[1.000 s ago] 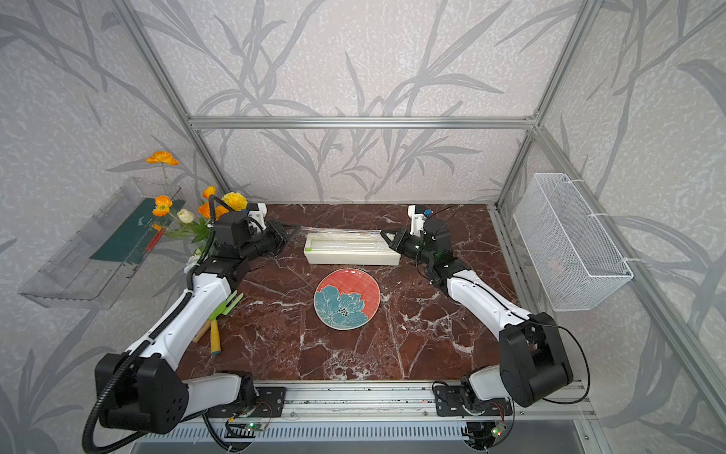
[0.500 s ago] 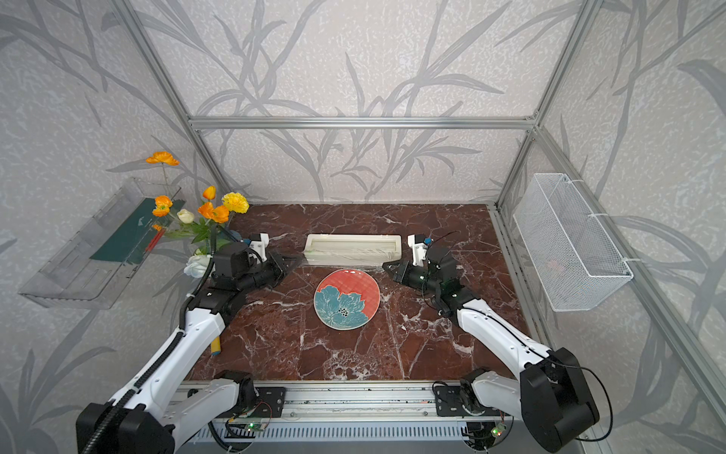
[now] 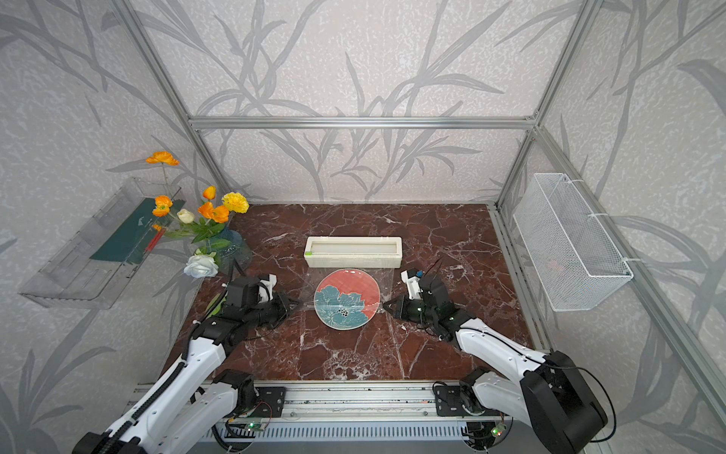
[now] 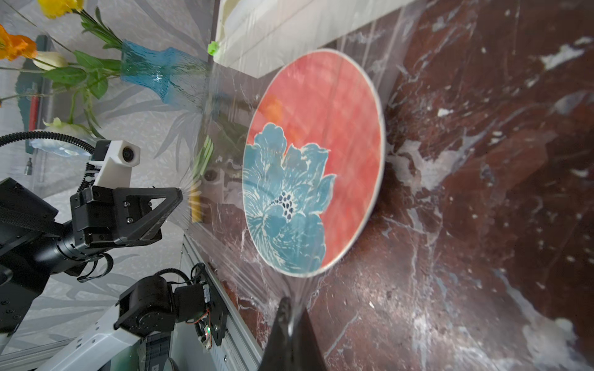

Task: Wrap the plate with plastic wrap
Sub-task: Cover the plate with plastic wrap.

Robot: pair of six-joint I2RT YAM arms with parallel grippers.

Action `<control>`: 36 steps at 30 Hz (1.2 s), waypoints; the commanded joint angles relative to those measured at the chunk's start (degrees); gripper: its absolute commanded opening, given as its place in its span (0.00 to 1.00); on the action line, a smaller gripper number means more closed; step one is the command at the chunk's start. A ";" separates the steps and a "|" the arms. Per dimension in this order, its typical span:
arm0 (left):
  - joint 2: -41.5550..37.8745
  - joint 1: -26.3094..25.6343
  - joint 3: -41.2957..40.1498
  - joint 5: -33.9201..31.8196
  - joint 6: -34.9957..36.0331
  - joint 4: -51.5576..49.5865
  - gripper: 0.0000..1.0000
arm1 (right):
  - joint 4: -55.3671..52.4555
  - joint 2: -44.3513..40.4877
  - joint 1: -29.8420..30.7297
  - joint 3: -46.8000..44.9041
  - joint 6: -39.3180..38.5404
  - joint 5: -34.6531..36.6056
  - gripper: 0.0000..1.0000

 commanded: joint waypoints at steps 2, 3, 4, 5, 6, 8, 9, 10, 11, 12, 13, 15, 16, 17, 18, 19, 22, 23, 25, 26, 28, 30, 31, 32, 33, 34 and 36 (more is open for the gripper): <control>-0.57 0.13 -2.14 -3.06 -0.84 -2.39 0.00 | -3.98 0.53 0.02 -2.00 -0.85 -1.37 0.00; -0.58 0.04 -2.24 -3.05 -0.79 -2.77 0.00 | -4.34 0.64 0.16 -2.01 -0.86 -1.71 0.00; -0.67 -0.04 -2.41 -3.11 -0.61 -3.41 0.00 | -4.78 0.75 0.21 -2.02 -0.99 -1.99 0.00; -0.86 -0.05 -2.48 -3.42 -0.35 -4.09 0.00 | -5.34 0.83 0.36 -1.92 -1.22 -2.04 0.00; -0.86 -0.05 -2.64 -3.72 -0.10 -4.56 0.00 | -5.91 1.00 0.43 -1.83 -1.49 -1.94 0.00; -0.68 -0.05 -2.90 -4.22 0.28 -5.10 0.00 | -6.90 1.77 0.54 -1.59 -2.29 -1.86 0.00; -0.51 -0.05 -2.97 -4.32 0.39 -5.26 0.00 | -7.18 2.26 0.54 -1.45 -2.39 -1.94 0.00; -0.22 -0.07 -2.96 -4.36 0.47 -5.36 0.00 | -7.10 2.93 0.69 -1.31 -2.58 -2.10 0.00; -0.03 -0.11 -3.19 -4.24 0.48 -5.41 0.00 | -6.91 3.61 0.91 -1.16 -2.47 -2.26 0.00; 0.22 -0.13 -3.34 -4.36 0.51 -5.37 0.00 | -6.52 4.24 1.24 -1.10 -2.40 -2.22 0.00; 0.48 -0.16 -3.67 -4.52 0.50 -5.41 0.00 | -6.04 5.00 1.78 -1.10 -2.31 -2.08 0.00; 1.05 -0.13 -4.38 -4.84 0.44 -5.37 0.00 | -5.66 6.76 3.13 -0.71 -2.42 -1.55 0.00; 1.41 -0.16 -4.68 -5.02 0.30 -5.28 0.00 | -5.60 7.88 3.74 -0.42 -2.67 -1.43 0.00; 1.80 -0.13 -5.01 -5.20 0.30 -5.13 0.00 | -5.54 9.10 4.17 -0.14 -2.84 -1.17 0.00; 2.21 -0.16 -5.28 -5.30 0.33 -5.04 0.00 | -5.56 10.10 4.42 0.06 -2.98 -0.92 0.00; 2.59 -0.22 -5.43 -5.54 0.29 -4.92 0.00 | -5.40 11.15 4.53 0.14 -3.01 -0.82 0.00; 3.63 -0.22 -5.90 -6.04 0.47 -4.56 0.00 | -5.03 12.92 4.55 0.20 -3.30 0.12 0.00; 4.00 -0.22 -5.94 -6.21 0.48 -4.36 0.00 | -5.07 13.14 4.51 0.20 -3.45 0.53 0.00; 4.69 -0.22 -6.07 -6.46 0.65 -4.14 0.00 | -5.72 13.27 4.51 0.42 -3.97 1.20 0.00; 5.11 -0.22 -6.08 -6.53 0.81 -3.97 0.00 | -6.36 13.27 4.54 0.67 -4.41 1.51 0.00; 6.25 -0.22 -6.18 -6.62 1.12 -3.56 0.00 | -7.97 13.23 4.54 1.24 -5.31 2.32 0.00; 7.64 -0.22 -6.26 -6.91 1.51 -3.26 0.00 | -9.16 13.03 4.54 1.64 -6.14 3.22 0.00; 8.47 -0.22 -6.22 -6.84 1.74 -2.98 0.00 | -9.63 12.98 4.53 1.76 -6.35 3.64 0.00; 9.11 -0.22 -6.39 -6.83 1.87 -2.74 0.00 | -9.65 12.88 4.49 1.69 -6.44 3.76 0.00; 9.69 -0.22 -6.46 -6.83 1.97 -2.69 0.00 | -9.72 12.85 4.53 1.63 -6.40 3.69 0.00; 10.18 -0.22 -6.36 -6.70 2.24 -2.71 0.00 | -9.73 12.79 4.54 1.53 -6.19 3.60 0.00; 10.53 -0.22 -6.34 -6.52 2.27 -2.81 0.00 | -9.78 12.55 4.51 1.36 -6.08 3.11 0.00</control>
